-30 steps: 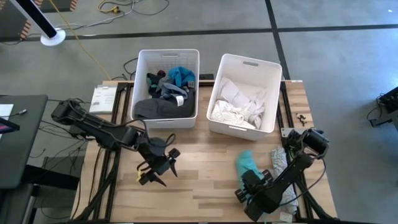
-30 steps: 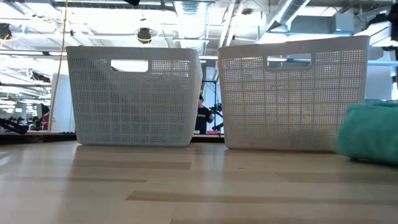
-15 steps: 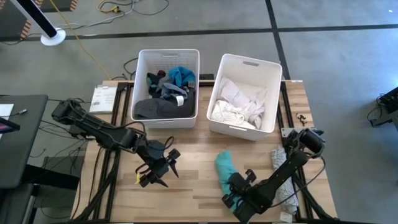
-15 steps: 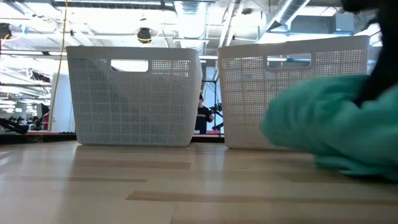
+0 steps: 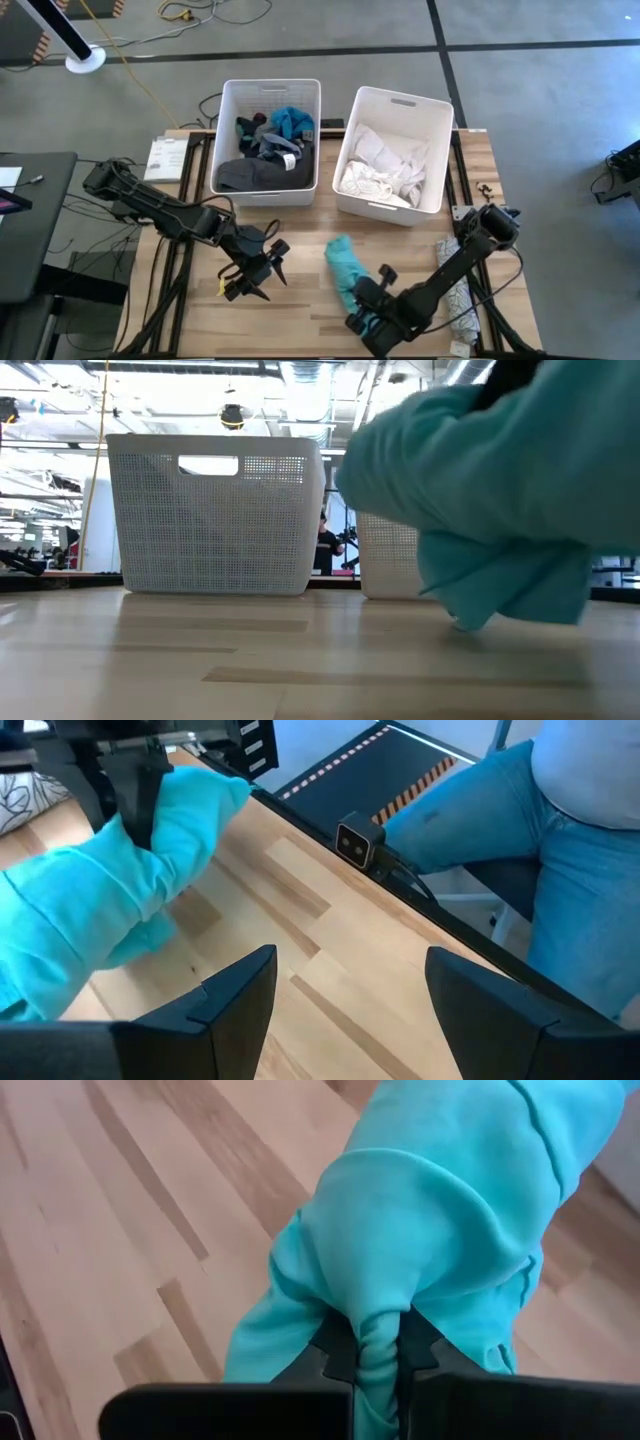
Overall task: Sort clothes
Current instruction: Put the rolled light blue shorts into the left white bin
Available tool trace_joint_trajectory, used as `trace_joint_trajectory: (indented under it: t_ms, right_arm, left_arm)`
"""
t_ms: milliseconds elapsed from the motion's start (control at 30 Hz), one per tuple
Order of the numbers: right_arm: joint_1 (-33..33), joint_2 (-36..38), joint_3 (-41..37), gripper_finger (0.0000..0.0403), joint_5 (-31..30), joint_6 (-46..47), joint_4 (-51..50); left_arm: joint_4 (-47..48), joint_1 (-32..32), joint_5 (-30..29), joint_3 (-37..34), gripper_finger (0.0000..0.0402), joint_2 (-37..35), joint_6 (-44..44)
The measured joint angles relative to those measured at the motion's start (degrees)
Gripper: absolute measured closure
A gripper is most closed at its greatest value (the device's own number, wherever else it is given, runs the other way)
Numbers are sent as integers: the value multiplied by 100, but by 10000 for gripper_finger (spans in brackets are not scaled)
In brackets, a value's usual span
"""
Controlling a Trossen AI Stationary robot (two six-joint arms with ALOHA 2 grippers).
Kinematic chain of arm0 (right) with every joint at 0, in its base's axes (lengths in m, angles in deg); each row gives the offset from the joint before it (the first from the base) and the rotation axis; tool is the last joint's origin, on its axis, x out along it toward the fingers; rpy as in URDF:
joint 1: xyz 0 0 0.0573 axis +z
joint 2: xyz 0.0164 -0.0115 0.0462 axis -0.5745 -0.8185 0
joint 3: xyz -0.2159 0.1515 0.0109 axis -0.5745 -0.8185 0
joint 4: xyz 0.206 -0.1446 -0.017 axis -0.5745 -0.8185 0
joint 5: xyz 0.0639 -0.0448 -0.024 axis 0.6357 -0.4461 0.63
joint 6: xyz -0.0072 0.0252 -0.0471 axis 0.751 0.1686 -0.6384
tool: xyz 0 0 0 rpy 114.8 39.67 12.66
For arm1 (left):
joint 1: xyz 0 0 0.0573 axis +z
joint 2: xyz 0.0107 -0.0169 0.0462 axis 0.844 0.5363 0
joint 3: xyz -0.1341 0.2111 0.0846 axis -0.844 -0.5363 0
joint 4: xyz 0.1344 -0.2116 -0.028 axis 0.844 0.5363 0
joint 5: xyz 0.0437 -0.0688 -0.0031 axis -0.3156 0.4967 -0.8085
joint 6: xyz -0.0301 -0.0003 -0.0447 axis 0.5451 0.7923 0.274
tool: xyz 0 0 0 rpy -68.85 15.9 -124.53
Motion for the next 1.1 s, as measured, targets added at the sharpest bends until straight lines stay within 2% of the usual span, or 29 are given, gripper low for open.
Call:
trace_joint_trajectory:
  t_ms: [533, 933, 1100]
  right_arm:
    - [-133, 15, 830, 379, -373, -1061, -389]
    - [-203, 23, 2107, 379, -1255, -2344, -1180]
    - [-301, 23, 2809, 379, -1851, -2945, -1736]
  left_arm:
    - [-138, 0, 0, -262, 152, -2, 59]
    - [-222, 0, -43, -269, 152, -2, -24]
    - [-525, 0, -179, -269, 152, -2, -111]
